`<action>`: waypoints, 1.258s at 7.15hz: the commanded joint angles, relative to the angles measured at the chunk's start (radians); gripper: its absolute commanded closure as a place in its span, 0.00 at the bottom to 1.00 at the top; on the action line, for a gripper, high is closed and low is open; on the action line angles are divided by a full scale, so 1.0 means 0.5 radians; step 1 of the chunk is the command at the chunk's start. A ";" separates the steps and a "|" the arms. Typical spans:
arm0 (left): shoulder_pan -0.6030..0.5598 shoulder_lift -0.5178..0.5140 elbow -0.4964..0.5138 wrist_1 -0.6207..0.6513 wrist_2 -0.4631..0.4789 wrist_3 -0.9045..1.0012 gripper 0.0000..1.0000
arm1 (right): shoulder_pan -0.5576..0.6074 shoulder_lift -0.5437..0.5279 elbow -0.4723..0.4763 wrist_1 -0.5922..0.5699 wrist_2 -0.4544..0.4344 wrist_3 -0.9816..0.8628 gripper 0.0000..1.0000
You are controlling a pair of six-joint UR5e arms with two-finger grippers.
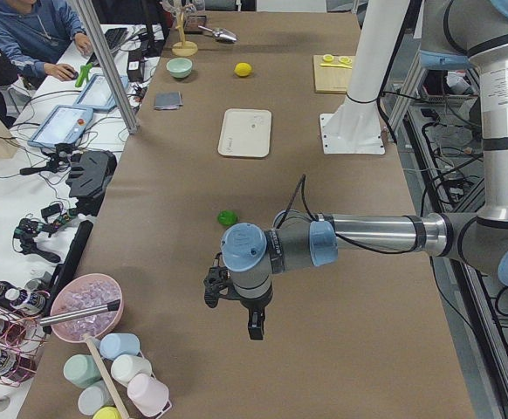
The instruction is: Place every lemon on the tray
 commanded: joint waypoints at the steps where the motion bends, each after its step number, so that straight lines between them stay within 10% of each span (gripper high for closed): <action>1: 0.103 -0.074 -0.041 0.016 -0.002 -0.153 0.02 | -0.146 0.003 0.130 -0.011 -0.002 0.002 0.00; 9: 0.894 -0.578 -0.180 0.010 -0.130 -1.355 0.02 | -0.768 0.322 0.207 -0.005 0.001 0.354 0.00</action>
